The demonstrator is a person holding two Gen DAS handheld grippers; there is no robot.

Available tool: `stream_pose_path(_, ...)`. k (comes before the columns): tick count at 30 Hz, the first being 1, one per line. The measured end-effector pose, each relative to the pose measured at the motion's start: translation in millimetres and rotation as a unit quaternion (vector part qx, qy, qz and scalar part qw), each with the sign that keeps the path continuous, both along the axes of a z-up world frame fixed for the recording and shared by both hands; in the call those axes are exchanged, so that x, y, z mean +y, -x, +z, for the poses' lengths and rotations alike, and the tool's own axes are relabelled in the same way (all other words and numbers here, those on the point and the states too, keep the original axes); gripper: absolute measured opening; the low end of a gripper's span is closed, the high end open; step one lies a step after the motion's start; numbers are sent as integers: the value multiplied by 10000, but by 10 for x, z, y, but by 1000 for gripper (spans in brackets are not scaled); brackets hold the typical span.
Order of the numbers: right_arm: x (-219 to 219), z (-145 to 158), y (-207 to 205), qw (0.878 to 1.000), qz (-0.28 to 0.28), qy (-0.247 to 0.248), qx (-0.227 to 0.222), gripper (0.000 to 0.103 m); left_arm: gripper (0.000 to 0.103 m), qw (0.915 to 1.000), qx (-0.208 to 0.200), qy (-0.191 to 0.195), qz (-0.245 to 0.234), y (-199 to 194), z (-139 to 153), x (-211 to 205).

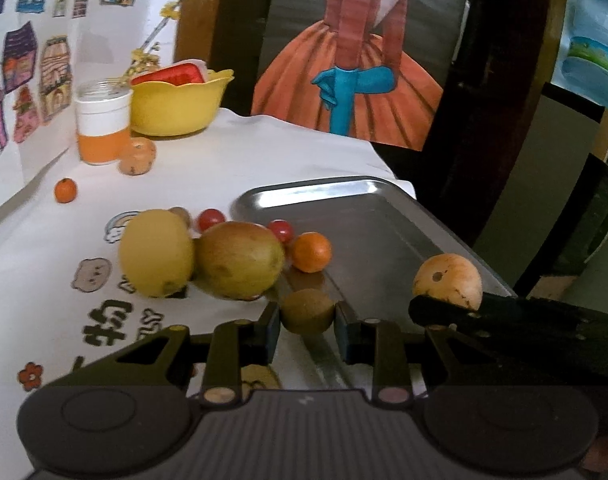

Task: Organize fruits
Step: 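Carry the melon with the right tool onto the tray while the left tool places the kiwi there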

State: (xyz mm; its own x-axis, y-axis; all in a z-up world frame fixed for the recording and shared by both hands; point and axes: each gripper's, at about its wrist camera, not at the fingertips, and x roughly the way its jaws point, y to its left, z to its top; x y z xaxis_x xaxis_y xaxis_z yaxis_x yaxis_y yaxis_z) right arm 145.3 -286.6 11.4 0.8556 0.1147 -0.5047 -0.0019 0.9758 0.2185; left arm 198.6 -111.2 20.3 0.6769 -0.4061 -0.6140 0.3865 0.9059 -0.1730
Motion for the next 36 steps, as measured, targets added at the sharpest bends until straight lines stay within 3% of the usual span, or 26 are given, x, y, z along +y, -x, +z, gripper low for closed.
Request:
stream_pose_path(17,-153,-94,-75,9997,-153,-139,145,49,32,9999,99,-68,53,-159,-97,-325)
stream_pose_path(36,-152,-83,-140,9997,-190,-126,130,50,32,9997,198,-33,127,-197,-128,-347)
